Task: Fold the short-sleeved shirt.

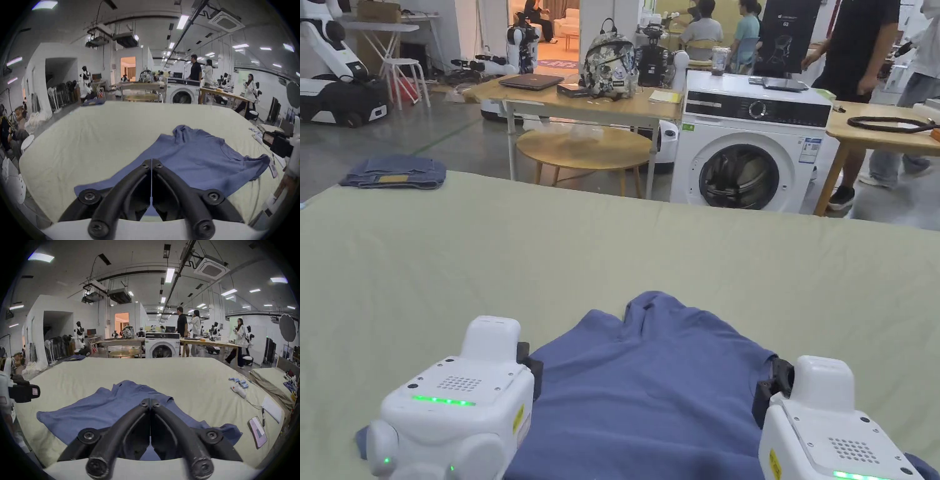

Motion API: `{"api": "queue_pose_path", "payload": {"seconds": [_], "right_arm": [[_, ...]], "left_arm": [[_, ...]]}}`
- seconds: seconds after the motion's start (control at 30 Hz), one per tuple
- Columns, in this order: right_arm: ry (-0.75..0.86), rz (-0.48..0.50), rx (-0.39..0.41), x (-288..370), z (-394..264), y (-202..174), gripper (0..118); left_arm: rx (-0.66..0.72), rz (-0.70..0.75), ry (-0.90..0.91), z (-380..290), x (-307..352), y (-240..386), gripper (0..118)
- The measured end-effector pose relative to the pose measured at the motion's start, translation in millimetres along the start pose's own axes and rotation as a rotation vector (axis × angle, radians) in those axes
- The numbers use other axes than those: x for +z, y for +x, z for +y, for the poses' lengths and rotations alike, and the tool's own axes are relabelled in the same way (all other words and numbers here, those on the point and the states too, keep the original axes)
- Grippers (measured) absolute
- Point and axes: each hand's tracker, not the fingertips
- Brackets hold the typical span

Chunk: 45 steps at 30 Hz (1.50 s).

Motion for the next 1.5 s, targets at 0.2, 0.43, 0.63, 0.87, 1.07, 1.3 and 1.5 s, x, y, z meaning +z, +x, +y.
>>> {"api": "queue_pose_path", "payload": {"seconds": [0.2,0.43,0.63,0.87,1.07,1.3,1.5], "right_arm": [[-0.047,0.009,0.013,-12.1,-11.5,1.6,0],[-0.109,0.024,0.026,-28.0,-25.6,4.8,0],[-0.146,0.030,0.037,-35.9,-32.0,2.2,0],[-0.170,0.033,0.051,-38.8,-35.9,0.2,0],[-0.180,0.029,0.062,-39.8,-35.6,-0.1,0],[-0.206,0.047,0.064,-52.7,-33.4,-5.8,0],[-0.259,0.088,0.066,-99.8,-8.6,4.6,0]], "left_arm": [[0.153,-0.029,-0.152,-2.9,-10.3,-70.3,0],[0.234,0.071,-0.329,1.3,-31.1,-169.2,0],[0.275,0.104,-0.500,2.3,-68.0,-219.0,55],[0.369,0.183,-0.653,-20.6,-103.1,-216.9,55],[0.324,0.249,-0.695,-32.8,-103.8,-190.6,50],[0.266,0.214,-0.644,-30.2,-106.6,-180.8,0],[0.274,0.175,-0.587,-33.4,-97.9,-197.7,0]]}}
